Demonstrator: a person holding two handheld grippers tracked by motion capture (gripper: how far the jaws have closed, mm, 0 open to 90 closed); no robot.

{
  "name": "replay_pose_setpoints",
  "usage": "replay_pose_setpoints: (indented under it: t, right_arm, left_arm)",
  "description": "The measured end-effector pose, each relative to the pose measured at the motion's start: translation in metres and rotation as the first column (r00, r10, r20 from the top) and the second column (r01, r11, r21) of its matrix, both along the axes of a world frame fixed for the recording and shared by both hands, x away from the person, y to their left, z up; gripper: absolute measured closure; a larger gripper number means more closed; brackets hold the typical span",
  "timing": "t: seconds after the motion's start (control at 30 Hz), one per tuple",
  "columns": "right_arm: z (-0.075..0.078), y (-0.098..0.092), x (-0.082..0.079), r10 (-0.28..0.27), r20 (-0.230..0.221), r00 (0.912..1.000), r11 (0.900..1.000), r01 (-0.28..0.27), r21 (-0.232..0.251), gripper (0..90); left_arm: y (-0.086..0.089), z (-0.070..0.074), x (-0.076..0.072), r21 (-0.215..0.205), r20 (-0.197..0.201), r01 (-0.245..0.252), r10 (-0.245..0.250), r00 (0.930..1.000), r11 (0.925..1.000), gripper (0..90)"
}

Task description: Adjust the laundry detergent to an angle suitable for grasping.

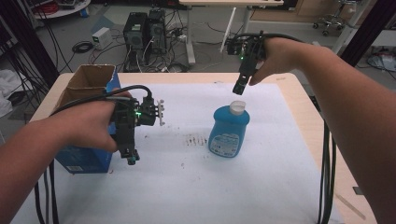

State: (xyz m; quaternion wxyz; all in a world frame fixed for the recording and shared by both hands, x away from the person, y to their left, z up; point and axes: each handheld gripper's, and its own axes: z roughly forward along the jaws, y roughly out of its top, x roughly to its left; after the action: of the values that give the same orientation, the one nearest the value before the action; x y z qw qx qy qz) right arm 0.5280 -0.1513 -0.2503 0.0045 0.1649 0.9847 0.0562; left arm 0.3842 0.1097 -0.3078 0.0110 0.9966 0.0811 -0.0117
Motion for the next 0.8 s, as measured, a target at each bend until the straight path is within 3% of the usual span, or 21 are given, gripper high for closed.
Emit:
replay_pose_setpoints:
  t: [0.27, 0.43, 0.8]
  right_arm:
    - [-0.003, -0.003, -0.003, 0.010, -0.002, 0.9999, 1.000, -0.010, 0.025, 2.2]
    - [-0.009, -0.002, -0.005, 0.010, -0.007, 0.9999, 1.000, -0.010, 0.009, 2.2]
    - [-0.005, -0.004, -0.002, 0.001, 0.013, 0.9999, 0.999, -0.002, 0.033, 2.2]
  left_arm:
    - [-0.006, -0.003, -0.001, 0.015, 0.000, 0.008, -0.008, 1.0000, 0.9999, 1.7]
    - [-0.006, -0.003, -0.003, 0.021, -0.004, -0.001, 0.001, 1.0000, 0.9998, 1.7]
    - [-0.005, -0.005, -0.006, 0.027, 0.000, 0.000, 0.000, 1.0000, 0.9996, 1.7]
